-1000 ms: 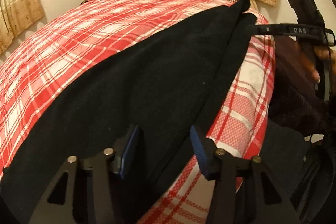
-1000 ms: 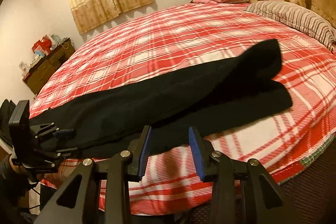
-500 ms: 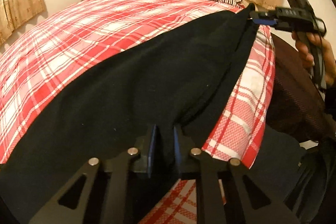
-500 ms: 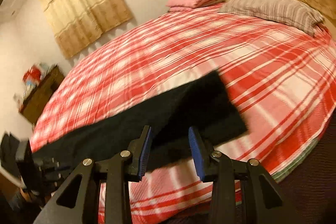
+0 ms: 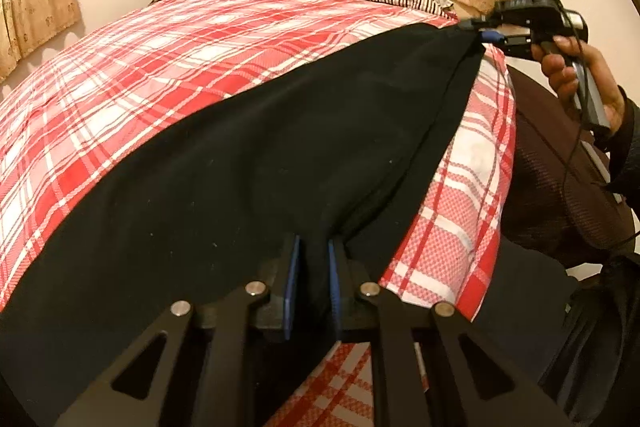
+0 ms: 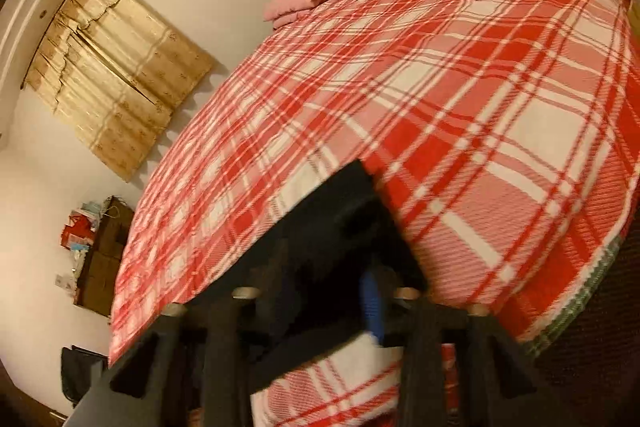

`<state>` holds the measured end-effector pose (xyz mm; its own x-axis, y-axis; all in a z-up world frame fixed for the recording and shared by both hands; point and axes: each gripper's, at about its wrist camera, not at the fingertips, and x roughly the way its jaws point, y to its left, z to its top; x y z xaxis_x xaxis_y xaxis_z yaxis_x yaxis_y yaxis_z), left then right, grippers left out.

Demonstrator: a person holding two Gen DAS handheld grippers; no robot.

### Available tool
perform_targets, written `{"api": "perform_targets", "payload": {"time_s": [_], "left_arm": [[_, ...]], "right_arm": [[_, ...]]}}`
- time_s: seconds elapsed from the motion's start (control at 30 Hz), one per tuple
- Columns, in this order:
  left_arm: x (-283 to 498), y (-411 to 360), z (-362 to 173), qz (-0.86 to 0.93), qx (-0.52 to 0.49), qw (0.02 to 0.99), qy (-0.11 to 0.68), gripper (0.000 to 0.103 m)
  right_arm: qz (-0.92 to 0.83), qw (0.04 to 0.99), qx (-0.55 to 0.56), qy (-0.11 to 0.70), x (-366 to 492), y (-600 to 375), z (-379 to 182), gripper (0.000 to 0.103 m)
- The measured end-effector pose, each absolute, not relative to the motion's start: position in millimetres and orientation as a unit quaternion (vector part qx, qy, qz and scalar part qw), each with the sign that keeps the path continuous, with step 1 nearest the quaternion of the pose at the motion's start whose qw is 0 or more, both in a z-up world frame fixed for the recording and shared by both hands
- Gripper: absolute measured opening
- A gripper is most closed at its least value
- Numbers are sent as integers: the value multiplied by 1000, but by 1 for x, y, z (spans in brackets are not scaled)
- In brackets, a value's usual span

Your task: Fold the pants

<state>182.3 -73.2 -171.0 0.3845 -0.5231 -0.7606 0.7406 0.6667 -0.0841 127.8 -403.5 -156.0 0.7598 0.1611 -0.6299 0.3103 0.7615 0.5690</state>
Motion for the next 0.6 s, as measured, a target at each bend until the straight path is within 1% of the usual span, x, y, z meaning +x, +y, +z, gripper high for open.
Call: {"api": "perform_targets", "payload": {"time_s": [0.07,0.1,0.17,0.27,0.47,0.6], "left_arm": [[184,-73,-170,-388,132,819,401,14],[184,-72,-169,-389,133,818,401,13],[186,-72,-167,-391,134,817,403,10],[187,-69,-164,-397,125,813,407,8],[185,-59,-157,-415,95,806,412,6],[182,-61,-165,-418,101,797,424,6]], "right_arm": [[-35,876,342,337,126,-405,-153,8],[-31,882,337,328,124,-405,-147,7],[-29,894,320,313,123,-405,-135,6],[-25,897,317,306,125,-408,-129,6],[-36,885,330,327,123,-417,-151,6],[-38,876,347,334,119,-426,-164,6]]}}
